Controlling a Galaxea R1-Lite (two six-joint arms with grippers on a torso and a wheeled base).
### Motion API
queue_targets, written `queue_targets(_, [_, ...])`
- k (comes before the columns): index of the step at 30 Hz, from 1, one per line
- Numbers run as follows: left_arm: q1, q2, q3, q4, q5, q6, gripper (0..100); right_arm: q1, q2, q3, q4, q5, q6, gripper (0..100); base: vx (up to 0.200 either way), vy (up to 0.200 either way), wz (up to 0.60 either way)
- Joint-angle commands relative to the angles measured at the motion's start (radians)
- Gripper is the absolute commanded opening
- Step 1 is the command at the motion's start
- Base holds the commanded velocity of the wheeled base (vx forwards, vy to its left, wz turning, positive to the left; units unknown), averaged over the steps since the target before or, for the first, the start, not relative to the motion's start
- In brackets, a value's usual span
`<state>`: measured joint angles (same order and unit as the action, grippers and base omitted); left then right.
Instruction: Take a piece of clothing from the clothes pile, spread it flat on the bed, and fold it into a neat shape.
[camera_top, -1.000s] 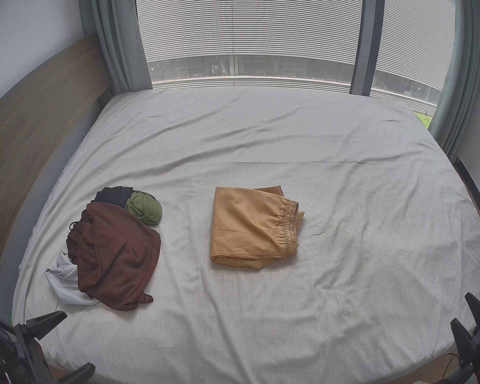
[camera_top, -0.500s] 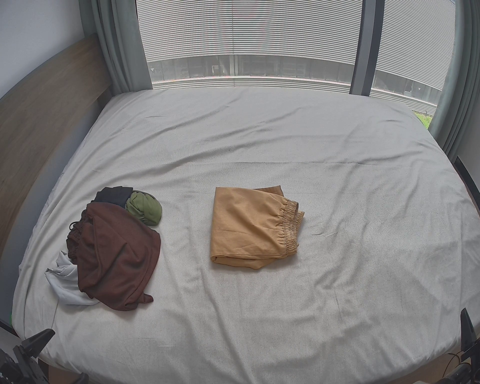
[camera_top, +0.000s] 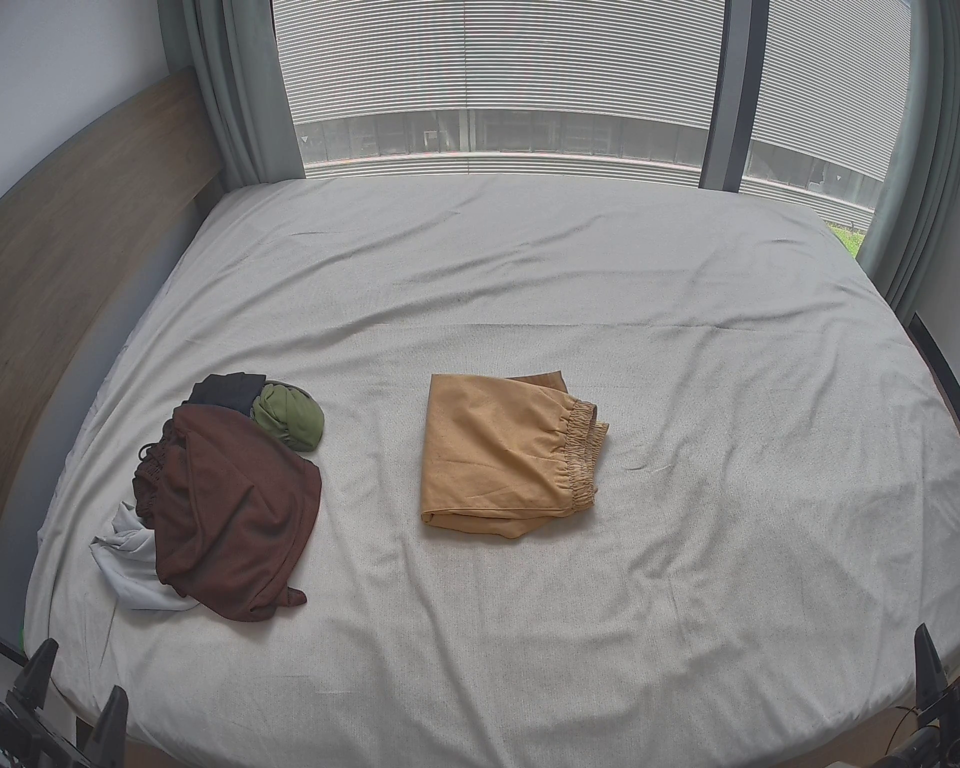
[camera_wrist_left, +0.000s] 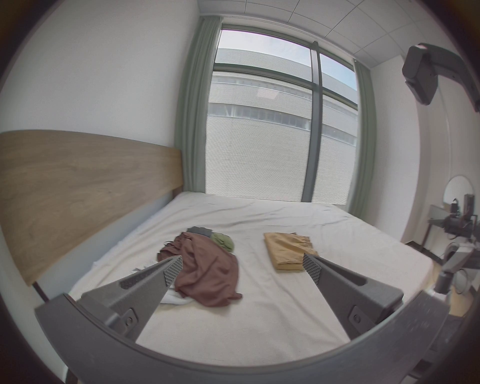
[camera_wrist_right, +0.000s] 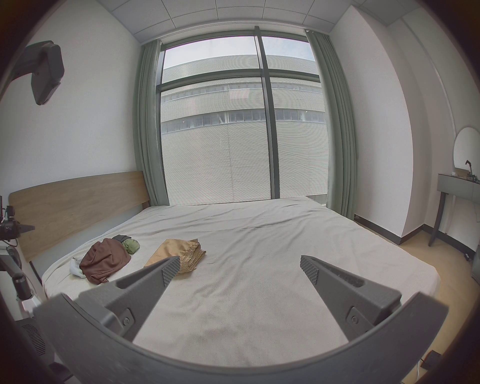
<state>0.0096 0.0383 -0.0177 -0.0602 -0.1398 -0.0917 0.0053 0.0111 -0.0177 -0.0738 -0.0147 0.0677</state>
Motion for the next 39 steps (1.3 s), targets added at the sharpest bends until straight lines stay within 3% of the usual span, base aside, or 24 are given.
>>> queue_targets(1, [-0.003, -0.023, 0.018, 0.005, 0.089, 0.056, 100, 0.001, -0.011, 0.018, -0.001, 0.005, -0.009, 100, 0.000, 0.000, 0.00])
queue_targets(4, [-0.005, -0.026, 0.015, 0.086, 0.161, 0.104, 100, 0.001, -0.011, 0.018, -0.001, 0.002, -0.019, 100, 0.000, 0.000, 0.00])
queue_targets(12, [-0.008, -0.029, 0.018, 0.062, 0.154, 0.104, 100, 0.004, -0.011, 0.018, 0.000, 0.001, 0.015, 100, 0.000, 0.000, 0.00])
queue_targets(22, [-0.007, -0.029, 0.018, 0.062, 0.154, 0.101, 100, 0.001, -0.011, 0.018, -0.001, -0.047, -0.016, 100, 0.000, 0.000, 0.00])
queue_targets(35, [-0.007, -0.029, 0.018, 0.062, 0.154, 0.099, 100, 0.004, -0.011, 0.018, 0.006, -0.047, -0.045, 100, 0.000, 0.000, 0.00])
queue_targets(36, [-0.007, -0.029, 0.018, 0.062, 0.155, 0.099, 100, 0.004, -0.011, 0.018, 0.008, -0.145, -0.120, 100, 0.000, 0.000, 0.00])
queue_targets(38, [-0.007, -0.029, 0.018, 0.062, 0.155, 0.098, 100, 0.004, -0.011, 0.018, 0.006, -0.199, -0.220, 100, 0.000, 0.000, 0.00])
queue_targets(39, [-0.007, -0.029, 0.018, 0.062, 0.155, 0.098, 100, 0.004, -0.011, 0.018, 0.006, -0.194, -0.229, 100, 0.000, 0.000, 0.00])
